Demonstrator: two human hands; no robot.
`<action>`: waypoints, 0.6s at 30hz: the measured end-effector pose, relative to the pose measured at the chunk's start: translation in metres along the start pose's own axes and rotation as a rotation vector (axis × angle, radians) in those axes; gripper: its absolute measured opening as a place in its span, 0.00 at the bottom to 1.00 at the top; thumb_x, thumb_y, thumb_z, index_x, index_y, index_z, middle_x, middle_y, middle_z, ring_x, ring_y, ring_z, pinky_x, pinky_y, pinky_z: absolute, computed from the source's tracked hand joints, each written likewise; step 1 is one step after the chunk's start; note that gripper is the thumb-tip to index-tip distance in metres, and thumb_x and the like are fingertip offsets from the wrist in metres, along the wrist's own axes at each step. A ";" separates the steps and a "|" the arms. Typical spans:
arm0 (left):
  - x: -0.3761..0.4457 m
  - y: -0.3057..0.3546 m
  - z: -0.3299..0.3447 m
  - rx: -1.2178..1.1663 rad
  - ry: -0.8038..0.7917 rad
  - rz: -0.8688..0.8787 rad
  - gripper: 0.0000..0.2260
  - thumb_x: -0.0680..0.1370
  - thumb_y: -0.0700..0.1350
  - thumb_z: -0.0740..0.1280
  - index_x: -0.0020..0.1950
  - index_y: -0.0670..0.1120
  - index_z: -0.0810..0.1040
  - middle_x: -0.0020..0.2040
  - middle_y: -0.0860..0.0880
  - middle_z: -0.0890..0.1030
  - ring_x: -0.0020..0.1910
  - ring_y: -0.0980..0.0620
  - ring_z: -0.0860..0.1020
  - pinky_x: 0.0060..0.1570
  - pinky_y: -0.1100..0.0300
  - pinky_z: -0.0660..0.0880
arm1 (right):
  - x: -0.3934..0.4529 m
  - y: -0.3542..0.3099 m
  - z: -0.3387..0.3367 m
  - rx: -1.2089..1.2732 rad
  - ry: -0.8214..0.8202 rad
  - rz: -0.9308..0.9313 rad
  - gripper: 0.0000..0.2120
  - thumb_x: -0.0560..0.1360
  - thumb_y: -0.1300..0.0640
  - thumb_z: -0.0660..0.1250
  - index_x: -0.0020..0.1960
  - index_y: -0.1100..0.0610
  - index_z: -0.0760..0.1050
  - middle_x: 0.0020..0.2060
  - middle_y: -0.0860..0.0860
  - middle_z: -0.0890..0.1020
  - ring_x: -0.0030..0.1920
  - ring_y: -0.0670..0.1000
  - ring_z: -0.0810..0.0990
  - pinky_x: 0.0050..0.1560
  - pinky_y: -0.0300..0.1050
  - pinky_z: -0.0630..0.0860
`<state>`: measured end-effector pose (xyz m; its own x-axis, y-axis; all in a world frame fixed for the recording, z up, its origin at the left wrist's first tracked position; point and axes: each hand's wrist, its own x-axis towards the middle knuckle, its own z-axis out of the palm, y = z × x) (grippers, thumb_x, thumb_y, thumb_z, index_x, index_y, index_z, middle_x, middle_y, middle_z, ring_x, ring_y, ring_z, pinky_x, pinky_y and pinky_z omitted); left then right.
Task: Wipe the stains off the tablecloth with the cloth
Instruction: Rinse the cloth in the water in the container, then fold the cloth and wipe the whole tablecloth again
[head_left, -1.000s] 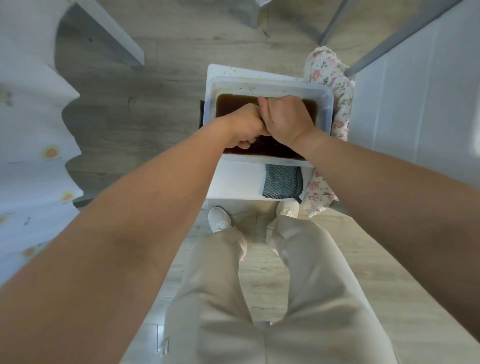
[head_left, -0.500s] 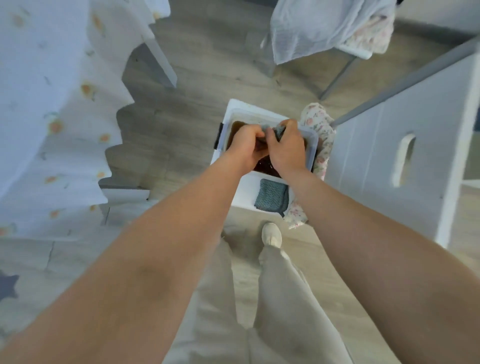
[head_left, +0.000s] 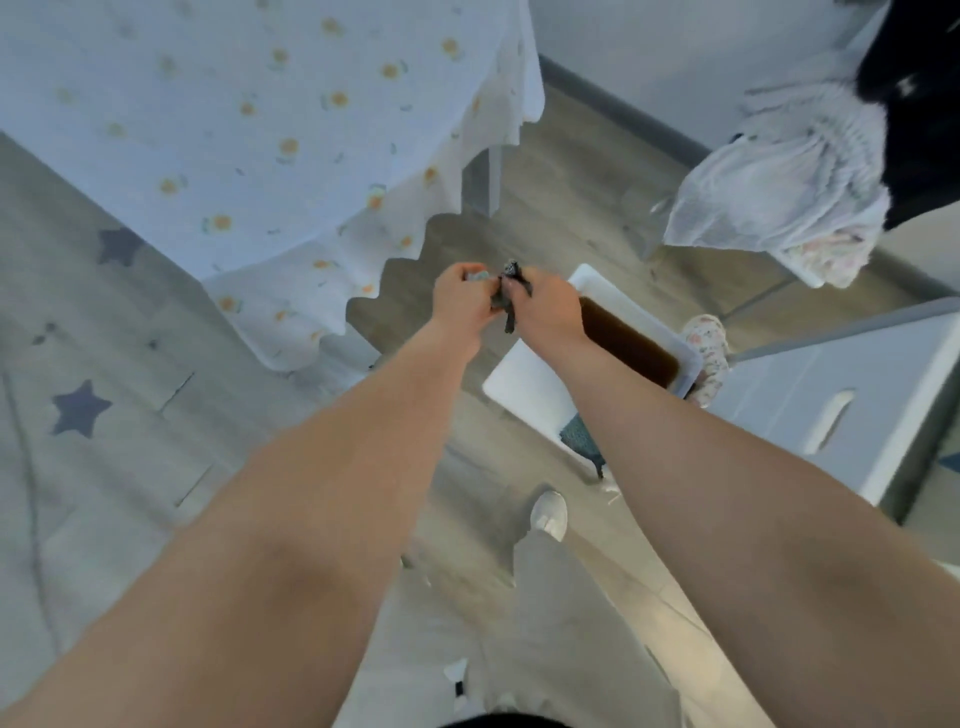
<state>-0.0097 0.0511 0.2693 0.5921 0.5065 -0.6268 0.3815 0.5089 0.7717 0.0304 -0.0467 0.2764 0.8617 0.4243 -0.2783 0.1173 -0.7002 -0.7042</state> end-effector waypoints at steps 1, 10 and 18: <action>-0.005 0.010 -0.021 0.014 0.023 0.019 0.10 0.77 0.28 0.64 0.49 0.43 0.73 0.45 0.41 0.77 0.38 0.48 0.77 0.39 0.56 0.79 | -0.006 -0.020 0.008 -0.003 -0.007 -0.016 0.11 0.80 0.54 0.61 0.43 0.58 0.75 0.36 0.52 0.78 0.38 0.52 0.74 0.37 0.42 0.63; -0.039 0.092 -0.203 0.326 -0.045 0.325 0.16 0.72 0.29 0.61 0.51 0.46 0.80 0.46 0.46 0.81 0.44 0.47 0.79 0.38 0.57 0.76 | -0.041 -0.177 0.083 0.563 0.026 0.164 0.07 0.77 0.59 0.68 0.46 0.62 0.82 0.47 0.64 0.84 0.39 0.52 0.80 0.41 0.45 0.77; -0.053 0.157 -0.272 0.497 -0.193 0.408 0.21 0.74 0.31 0.63 0.65 0.46 0.77 0.49 0.55 0.75 0.45 0.60 0.74 0.40 0.69 0.72 | -0.036 -0.261 0.112 0.667 0.049 0.172 0.18 0.79 0.49 0.66 0.38 0.62 0.77 0.33 0.56 0.79 0.31 0.53 0.76 0.31 0.40 0.72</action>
<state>-0.1747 0.2936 0.3946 0.8567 0.4334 -0.2797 0.3548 -0.1016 0.9294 -0.0867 0.1846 0.3969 0.8639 0.3017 -0.4032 -0.3380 -0.2461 -0.9084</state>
